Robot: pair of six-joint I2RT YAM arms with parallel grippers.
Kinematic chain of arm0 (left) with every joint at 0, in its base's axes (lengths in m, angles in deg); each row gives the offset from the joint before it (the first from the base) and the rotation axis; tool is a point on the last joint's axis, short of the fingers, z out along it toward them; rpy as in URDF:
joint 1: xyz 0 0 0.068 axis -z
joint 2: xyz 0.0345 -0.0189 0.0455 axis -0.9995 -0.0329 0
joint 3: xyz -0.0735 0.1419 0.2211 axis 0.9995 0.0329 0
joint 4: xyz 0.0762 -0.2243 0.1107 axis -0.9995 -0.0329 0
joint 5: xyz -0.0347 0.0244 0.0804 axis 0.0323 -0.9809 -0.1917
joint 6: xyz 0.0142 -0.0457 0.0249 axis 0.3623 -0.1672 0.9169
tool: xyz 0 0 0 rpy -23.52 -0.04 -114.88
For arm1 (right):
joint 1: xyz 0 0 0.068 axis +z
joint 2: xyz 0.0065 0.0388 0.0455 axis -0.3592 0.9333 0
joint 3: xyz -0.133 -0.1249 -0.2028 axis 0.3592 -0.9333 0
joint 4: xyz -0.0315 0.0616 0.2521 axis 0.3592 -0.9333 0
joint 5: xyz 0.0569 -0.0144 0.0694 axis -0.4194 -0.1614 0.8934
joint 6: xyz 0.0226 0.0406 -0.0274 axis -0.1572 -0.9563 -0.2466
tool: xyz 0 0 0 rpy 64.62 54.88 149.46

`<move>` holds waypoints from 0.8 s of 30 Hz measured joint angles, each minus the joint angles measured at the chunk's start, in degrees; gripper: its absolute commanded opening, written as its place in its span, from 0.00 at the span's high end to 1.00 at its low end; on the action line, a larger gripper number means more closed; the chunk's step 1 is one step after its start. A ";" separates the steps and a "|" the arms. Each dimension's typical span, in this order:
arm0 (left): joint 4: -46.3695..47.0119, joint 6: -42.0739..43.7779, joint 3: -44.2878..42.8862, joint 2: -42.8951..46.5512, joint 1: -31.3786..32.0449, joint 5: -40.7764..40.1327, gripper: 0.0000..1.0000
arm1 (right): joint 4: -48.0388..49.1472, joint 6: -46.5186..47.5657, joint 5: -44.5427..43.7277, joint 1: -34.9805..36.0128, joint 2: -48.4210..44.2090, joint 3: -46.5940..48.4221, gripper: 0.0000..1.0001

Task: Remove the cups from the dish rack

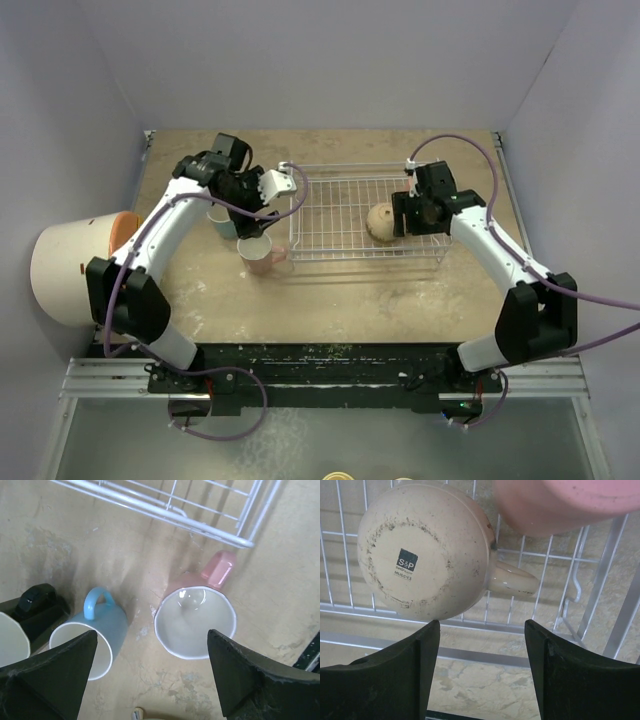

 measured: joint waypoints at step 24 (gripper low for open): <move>-9.07 -1.86 -5.40 7.78 0.83 5.88 0.06 | 6.71 -0.20 13.55 -4.81 -1.42 4.68 0.27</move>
